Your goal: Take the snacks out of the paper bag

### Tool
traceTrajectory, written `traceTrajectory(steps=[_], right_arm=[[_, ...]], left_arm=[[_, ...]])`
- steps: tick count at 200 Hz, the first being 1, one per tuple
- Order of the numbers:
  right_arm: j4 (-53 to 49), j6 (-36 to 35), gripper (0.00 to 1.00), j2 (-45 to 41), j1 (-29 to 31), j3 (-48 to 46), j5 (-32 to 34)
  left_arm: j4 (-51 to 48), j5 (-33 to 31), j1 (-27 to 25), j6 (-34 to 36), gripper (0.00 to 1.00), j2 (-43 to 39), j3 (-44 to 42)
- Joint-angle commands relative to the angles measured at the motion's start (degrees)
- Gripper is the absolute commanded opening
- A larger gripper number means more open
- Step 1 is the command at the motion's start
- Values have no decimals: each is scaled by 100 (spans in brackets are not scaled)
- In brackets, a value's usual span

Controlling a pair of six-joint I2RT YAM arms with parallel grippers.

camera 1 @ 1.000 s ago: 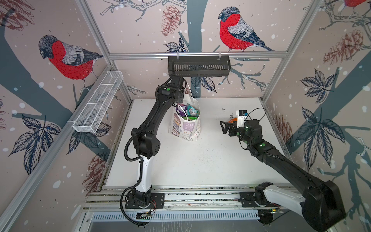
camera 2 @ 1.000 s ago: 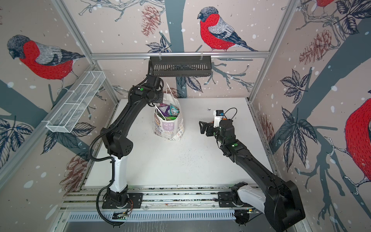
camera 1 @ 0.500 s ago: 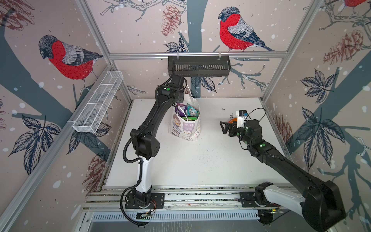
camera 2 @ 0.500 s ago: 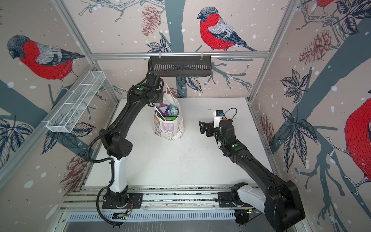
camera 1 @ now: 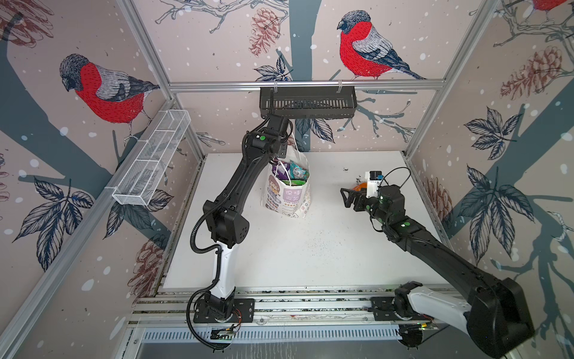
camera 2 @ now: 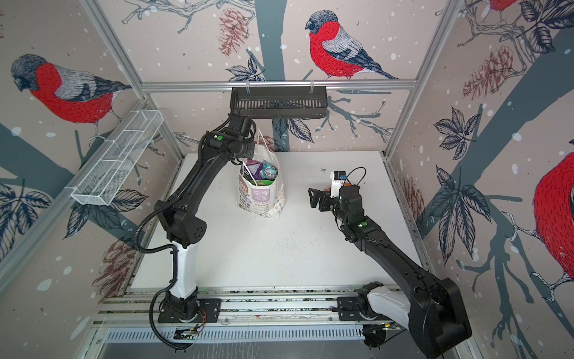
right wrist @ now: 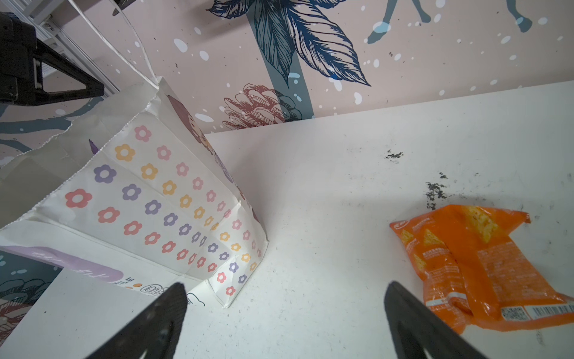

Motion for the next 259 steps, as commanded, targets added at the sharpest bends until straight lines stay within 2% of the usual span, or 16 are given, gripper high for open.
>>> traceTrajectory(steps=[1, 121, 139, 148, 156, 179, 243, 259], right_arm=[[119, -7, 100, 22, 4, -4, 59], [98, -24, 100, 75, 4, -9, 59], [92, -24, 100, 79, 4, -17, 60], [92, -33, 100, 75, 9, -18, 68], [84, -33, 100, 75, 4, -18, 68], [66, -42, 100, 79, 9, -18, 72], [23, -85, 100, 31, -3, 8, 111], [-28, -111, 100, 32, -9, 68, 191]], left_arm=[[-77, -151, 1, -84, 0, -116, -13], [-376, -87, -3, -254, 0, -152, -19], [-388, -74, -3, -260, 18, -160, -19], [-393, -65, -3, -241, 32, -168, -19], [-386, -61, -12, -242, 42, -174, -18], [-391, -62, -29, -210, 55, -212, -19], [-405, -103, -172, -189, 58, -495, -234], [-395, 80, -250, -168, 56, -683, -262]])
